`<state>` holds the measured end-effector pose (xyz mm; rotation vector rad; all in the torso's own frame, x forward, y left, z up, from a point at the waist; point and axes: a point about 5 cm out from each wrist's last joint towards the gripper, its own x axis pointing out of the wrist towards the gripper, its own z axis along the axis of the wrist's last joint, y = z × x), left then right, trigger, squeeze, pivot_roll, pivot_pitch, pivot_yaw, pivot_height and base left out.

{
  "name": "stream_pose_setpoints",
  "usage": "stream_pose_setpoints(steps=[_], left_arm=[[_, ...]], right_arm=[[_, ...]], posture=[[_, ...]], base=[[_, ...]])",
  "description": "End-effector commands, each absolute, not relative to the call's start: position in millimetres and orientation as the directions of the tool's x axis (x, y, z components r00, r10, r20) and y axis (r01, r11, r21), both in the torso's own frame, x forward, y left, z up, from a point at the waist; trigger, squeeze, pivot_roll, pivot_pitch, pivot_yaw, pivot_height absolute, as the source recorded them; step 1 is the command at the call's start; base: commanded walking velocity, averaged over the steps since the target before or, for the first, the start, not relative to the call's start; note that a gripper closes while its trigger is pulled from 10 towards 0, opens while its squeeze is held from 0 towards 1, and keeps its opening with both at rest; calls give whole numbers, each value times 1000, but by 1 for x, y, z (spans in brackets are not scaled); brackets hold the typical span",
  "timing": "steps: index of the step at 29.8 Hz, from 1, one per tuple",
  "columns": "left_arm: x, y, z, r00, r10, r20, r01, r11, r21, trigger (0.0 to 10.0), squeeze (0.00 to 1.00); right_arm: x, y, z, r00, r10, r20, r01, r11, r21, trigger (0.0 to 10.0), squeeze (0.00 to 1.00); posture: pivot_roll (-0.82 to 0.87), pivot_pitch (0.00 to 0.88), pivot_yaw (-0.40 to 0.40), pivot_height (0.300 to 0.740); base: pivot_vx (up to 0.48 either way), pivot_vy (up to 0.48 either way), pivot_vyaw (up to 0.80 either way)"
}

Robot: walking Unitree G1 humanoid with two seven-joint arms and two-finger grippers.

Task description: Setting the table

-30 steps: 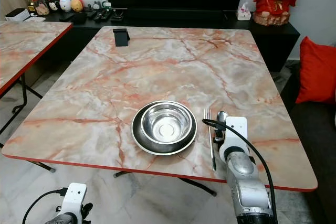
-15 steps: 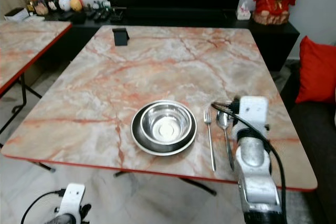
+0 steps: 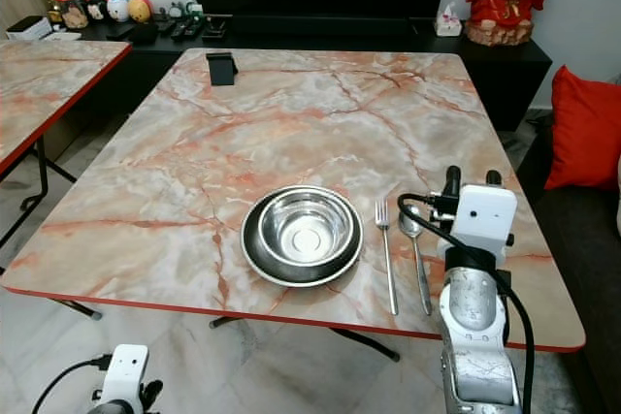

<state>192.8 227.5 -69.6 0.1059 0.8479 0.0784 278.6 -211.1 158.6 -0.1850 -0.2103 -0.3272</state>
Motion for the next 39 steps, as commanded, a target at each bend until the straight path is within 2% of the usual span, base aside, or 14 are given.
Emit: stream_pose_setpoints(steps=[1, 6, 12, 19, 39], left_arm=[[184, 240, -71, 636, 133, -760, -47, 990, 134, 10000, 0], [165, 256, -75, 607, 153, -780, -68, 988, 141, 10000, 0], [157, 254, -79, 587, 150, -795, -61, 988, 141, 10000, 0], [173, 240, -76, 626, 126, -770, -46, 991, 125, 10000, 0], [179, 241, -73, 630, 125, -766, -46, 991, 124, 10000, 0]], right_arm=[[280, -208, 165, 920, -290, 265, 334, 933, -137, 10000, 0], [279, -203, 163, 920, -284, 270, 326, 936, -128, 10000, 0], [279, -200, 166, 918, -272, 289, 320, 938, -134, 10000, 0], [282, -195, 174, 913, -256, 318, 315, 937, -150, 10000, 0], [263, -185, 170, 928, -223, 300, 290, 935, -203, 10000, 0]], posture=[[-35, 0, 19, 740], [-41, 0, 25, 740], [-37, 0, 20, 740], [-44, 0, 25, 740], [-53, 0, 30, 740]], base=[[0, 349, 0], [0, 367, 0], [0, 376, 0], [0, 374, 0], [0, 373, 0]])
